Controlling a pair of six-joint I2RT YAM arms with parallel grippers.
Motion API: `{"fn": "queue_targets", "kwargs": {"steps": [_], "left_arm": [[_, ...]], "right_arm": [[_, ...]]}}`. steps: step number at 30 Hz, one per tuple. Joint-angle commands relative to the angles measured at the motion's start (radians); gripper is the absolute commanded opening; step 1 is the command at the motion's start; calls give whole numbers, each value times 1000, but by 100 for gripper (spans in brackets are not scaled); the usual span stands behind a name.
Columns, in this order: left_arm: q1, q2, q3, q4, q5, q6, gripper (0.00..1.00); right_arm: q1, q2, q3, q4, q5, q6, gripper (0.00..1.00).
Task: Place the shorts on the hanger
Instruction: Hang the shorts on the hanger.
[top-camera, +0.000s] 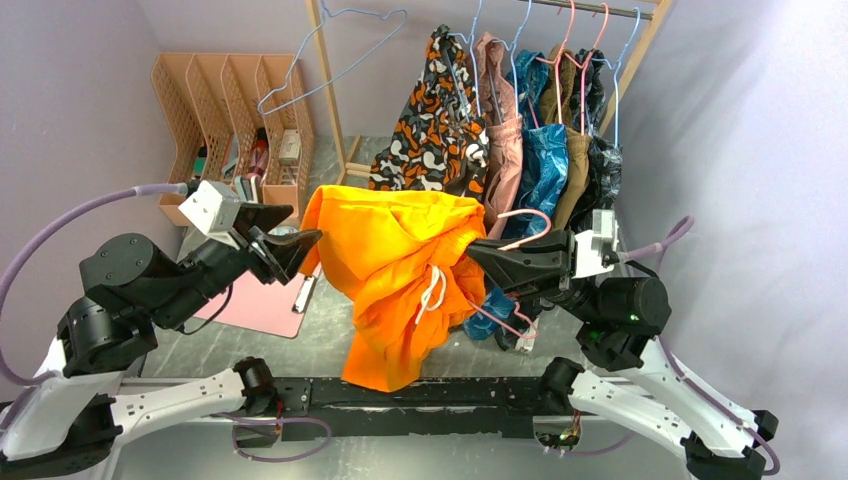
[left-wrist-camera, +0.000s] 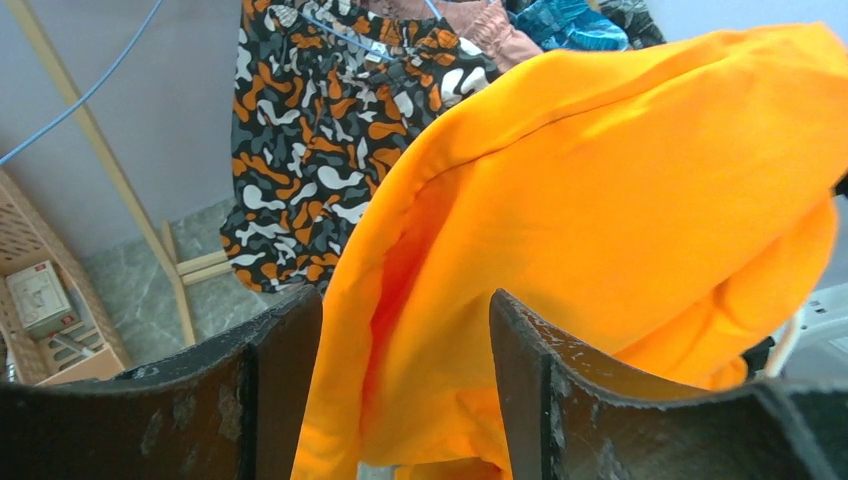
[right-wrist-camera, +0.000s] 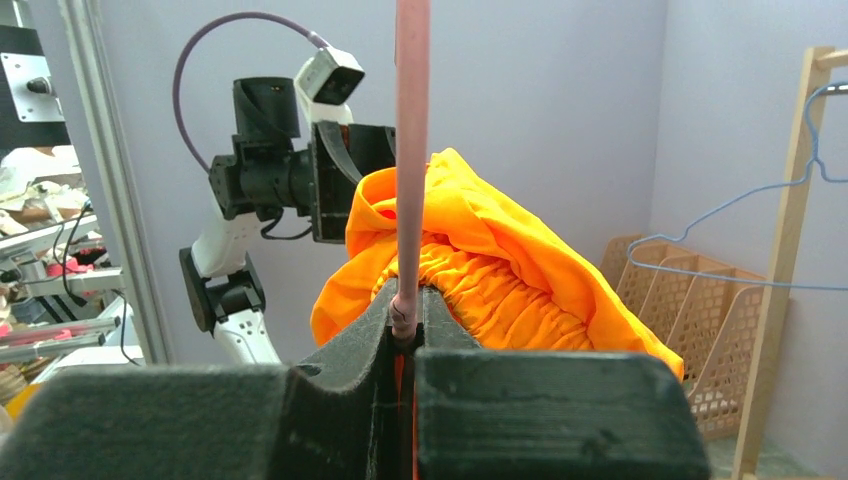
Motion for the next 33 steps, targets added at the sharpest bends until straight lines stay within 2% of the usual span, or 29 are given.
{"fn": "queue_targets", "kwargs": {"steps": [1, 11, 20, 22, 24, 25, 26, 30, 33], "left_arm": [[-1, -5, -15, -5, -52, 51, 66], [0, -48, -41, -11, -103, 66, 63], [0, -16, -73, -44, 16, 88, 61], [1, -5, -72, -46, 29, 97, 47], [0, 1, -53, -46, 18, 101, 27], [0, 1, -37, -42, 17, 105, 14], [0, -2, -16, -32, 21, 106, 8], [-1, -23, 82, 60, 89, 122, 7], [0, -22, 147, 116, 70, 135, 7]], "right_arm": [[1, -17, 56, 28, -19, -16, 0], [1, -7, 72, 24, -64, -8, 0], [2, 9, 84, 31, -98, 5, 0], [1, 8, 85, 29, -99, 6, 0], [2, 5, 86, 23, -97, 2, 0], [2, 5, 88, 17, -97, -1, 0], [3, 4, 89, 11, -96, -5, 0], [2, 9, 88, 7, -112, -5, 0], [1, 20, 87, 20, -145, 5, 0]]}}
